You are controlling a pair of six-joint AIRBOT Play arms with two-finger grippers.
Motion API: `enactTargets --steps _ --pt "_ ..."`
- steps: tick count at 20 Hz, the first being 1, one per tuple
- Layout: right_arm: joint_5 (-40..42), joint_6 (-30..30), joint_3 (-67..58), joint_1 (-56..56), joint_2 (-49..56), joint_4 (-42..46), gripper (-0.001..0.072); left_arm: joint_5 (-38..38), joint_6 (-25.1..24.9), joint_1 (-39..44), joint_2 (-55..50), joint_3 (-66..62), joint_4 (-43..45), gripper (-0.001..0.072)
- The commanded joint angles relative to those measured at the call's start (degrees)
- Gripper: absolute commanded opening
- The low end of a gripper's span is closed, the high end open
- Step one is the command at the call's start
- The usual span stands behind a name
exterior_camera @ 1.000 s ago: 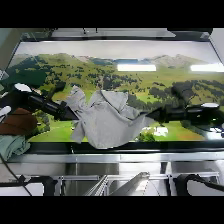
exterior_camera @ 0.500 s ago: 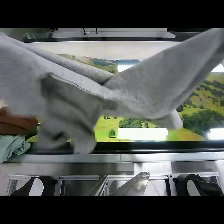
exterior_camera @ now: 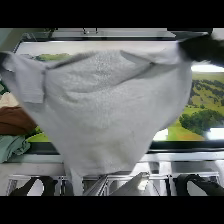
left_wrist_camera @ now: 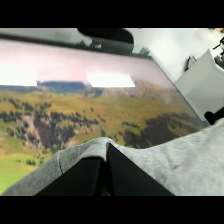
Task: Fold the shirts.
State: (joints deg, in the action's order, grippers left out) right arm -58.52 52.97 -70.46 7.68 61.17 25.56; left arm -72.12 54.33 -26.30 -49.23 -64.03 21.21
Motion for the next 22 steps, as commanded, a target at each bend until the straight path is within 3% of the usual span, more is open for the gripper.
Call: enactTargets --steps 1,4,5,6,7,8,9,11,13,14,16,22 --pt "5.5 0.1 2.1 -2.5 19.0 -0.4 0.0013 14.0 -4.2 11.3 -16.2 6.6 6.2 0.0335" --pt "14.7 -0.7 -0.9 -0.9 29.7 -2.3 0.0040 16.2 -4.2 13.0 -32.7 -3.0 5.6 0.0334" --pt "15.2 -0.7 -2.5 -0.1 31.8 -3.2 0.0279 14.7 -3.7 12.6 -36.7 -7.2 5.7 0.0334" --pt "14.2 -0.7 -4.1 1.1 33.1 -3.4 0.0605 11.5 -2.8 12.0 -40.0 -12.1 5.7 0.0335" --pt "11.8 -0.7 -5.4 2.5 33.2 -3.2 0.0648 7.1 -0.4 11.3 -42.6 -17.0 6.0 0.0336" --pt "8.9 -0.7 -6.2 4.1 32.6 -2.6 0.0648 2.3 2.1 10.4 -44.3 -21.3 6.6 0.0431" --pt "5.4 -0.6 -6.6 6.3 31.3 -0.3 0.0648 -3.1 6.4 9.1 -45.6 -25.3 8.0 0.0720" --pt "-3.9 0.7 -6.6 11.3 28.0 5.7 0.0641 -12.1 12.6 6.4 -46.0 -30.0 12.5 0.0720" --pt "-14.4 1.2 -6.2 15.4 25.8 13.5 0.0487 -21.3 16.9 4.2 -45.8 -32.7 18.0 0.0714" --pt "-18.2 2.0 -4.8 16.7 25.2 17.3 0.0500 -24.2 18.1 3.5 -44.9 -31.7 20.2 0.0715" --pt "-21.0 1.9 0.2 18.9 25.0 23.4 0.0500 -24.1 19.3 2.7 -40.2 -23.4 24.8 0.0715" --pt "-21.0 -2.1 14.0 20.7 29.6 29.4 0.0496 -17.7 18.8 2.7 -20.7 15.8 39.2 0.0715"
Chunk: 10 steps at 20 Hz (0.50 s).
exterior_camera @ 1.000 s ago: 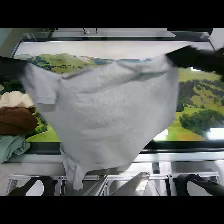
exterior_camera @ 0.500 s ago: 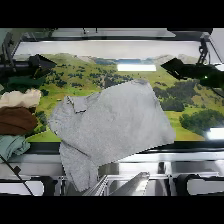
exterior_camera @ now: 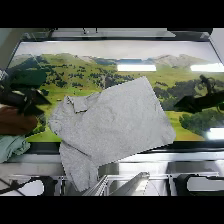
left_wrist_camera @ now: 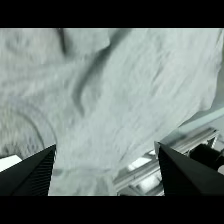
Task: Fold the shirts.
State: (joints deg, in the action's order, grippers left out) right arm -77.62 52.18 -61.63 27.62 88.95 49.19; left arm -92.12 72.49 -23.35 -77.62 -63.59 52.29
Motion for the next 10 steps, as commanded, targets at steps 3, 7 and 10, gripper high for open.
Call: enactTargets --steps 3,7,10 --pt "-1.8 -1.2 7.6 0.9 4.7 7.6 0.0495 7.3 0.7 -0.2 14.3 28.2 9.3 0.0715" --pt "-1.7 -1.4 11.5 0.7 7.1 5.7 0.0494 15.6 0.6 -0.2 20.4 36.8 9.1 0.0714" --pt "-2.3 -1.8 12.3 -2.1 7.1 4.9 0.0492 17.9 -1.3 -0.2 20.0 38.5 9.0 0.0713"
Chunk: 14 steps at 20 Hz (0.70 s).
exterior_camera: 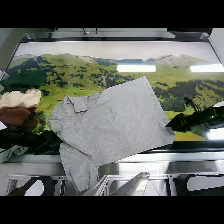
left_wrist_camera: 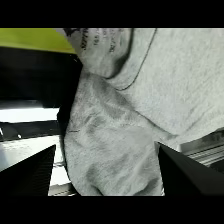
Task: Fold the shirts.
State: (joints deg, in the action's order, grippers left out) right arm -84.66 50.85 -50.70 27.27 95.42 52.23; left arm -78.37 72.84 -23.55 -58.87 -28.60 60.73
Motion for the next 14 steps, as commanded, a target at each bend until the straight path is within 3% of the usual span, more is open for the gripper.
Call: enactTargets --steps 1,3,5,6,8,10,11,12,14 --pt "4.5 -0.5 1.4 -3.0 0.7 1.4 0.0492 4.2 -2.0 0.0 -0.5 3.5 0.6 0.0697" --pt "4.7 -1.2 1.4 -5.9 0.7 0.8 0.0488 5.7 -3.5 0.0 -5.0 3.4 0.6 0.0697" --pt "4.7 -2.3 1.4 -8.0 0.7 -0.3 0.0356 7.5 -6.0 0.0 -10.3 2.4 -1.8 0.0696" --pt "4.7 -2.4 1.4 -8.5 0.7 -0.6 0.0356 6.9 -9.6 0.0 -12.8 1.5 -5.1 0.0689" --pt "4.2 -2.4 1.4 -8.8 0.7 -0.7 0.0356 3.8 -17.6 0.4 -17.9 -0.3 -11.7 0.0352" --pt "2.9 -2.4 1.3 -8.8 0.7 -1.0 0.0354 0.3 -20.5 2.6 -22.1 -1.6 -14.0 0.0114" --pt "2.2 -2.3 1.3 -8.7 0.7 -1.0 0.0304 -1.5 -21.0 4.0 -23.7 -2.0 -13.6 0.0022" --pt "1.6 -2.4 1.3 -8.7 0.6 -1.0 0.0132 -2.6 -21.0 5.2 -24.7 -2.3 -13.8 0.0021" --pt "1.0 -1.1 1.2 -8.7 -0.3 -1.0 0.0012 -4.0 -20.9 7.3 -24.0 -2.7 -15.4 0.0020"
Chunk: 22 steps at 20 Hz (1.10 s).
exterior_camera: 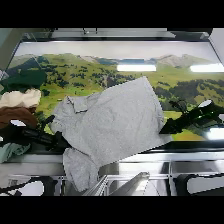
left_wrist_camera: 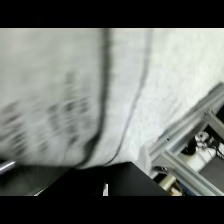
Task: Fold the shirts.
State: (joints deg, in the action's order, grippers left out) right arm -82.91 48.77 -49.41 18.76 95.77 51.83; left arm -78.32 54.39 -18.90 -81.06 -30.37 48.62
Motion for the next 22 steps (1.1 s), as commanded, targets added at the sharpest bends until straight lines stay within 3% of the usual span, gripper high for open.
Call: enactTargets --steps 1,4,6,9,11,16,19,22 --pt "-1.9 1.5 -0.6 -0.2 -1.3 -0.8 0.0011 -5.5 -2.5 3.5 -0.2 -1.3 -4.5 0.0019" --pt "-9.4 4.4 -5.4 -0.2 -5.9 -4.1 0.0011 -12.3 -1.2 4.2 8.9 -6.6 -9.6 0.0019" --pt "-13.9 4.9 -9.0 -0.2 -12.9 -10.2 0.0011 -17.2 0.3 2.5 17.5 -12.7 -17.6 0.0019" --pt "-12.9 5.4 -14.6 -0.2 -27.8 -17.5 0.0012 -22.8 1.2 -4.3 31.0 -24.0 -35.3 0.0020" --pt "-10.4 6.2 -19.7 -0.1 -38.6 -21.0 0.0012 -20.4 2.7 -11.1 38.5 -32.6 -40.9 0.0020" --pt "8.7 6.1 -31.4 4.3 -60.5 -21.9 0.0012 -10.9 6.1 -24.5 47.8 -48.7 -41.1 0.0021" --pt "14.2 5.2 -34.9 6.3 -64.6 -18.0 0.0013 -11.6 8.7 -21.9 42.3 -57.4 -39.6 0.0021" --pt "10.4 8.7 -32.5 6.0 -58.7 -17.4 0.0013 -14.0 10.5 -16.0 33.3 -60.1 -34.9 0.0021"
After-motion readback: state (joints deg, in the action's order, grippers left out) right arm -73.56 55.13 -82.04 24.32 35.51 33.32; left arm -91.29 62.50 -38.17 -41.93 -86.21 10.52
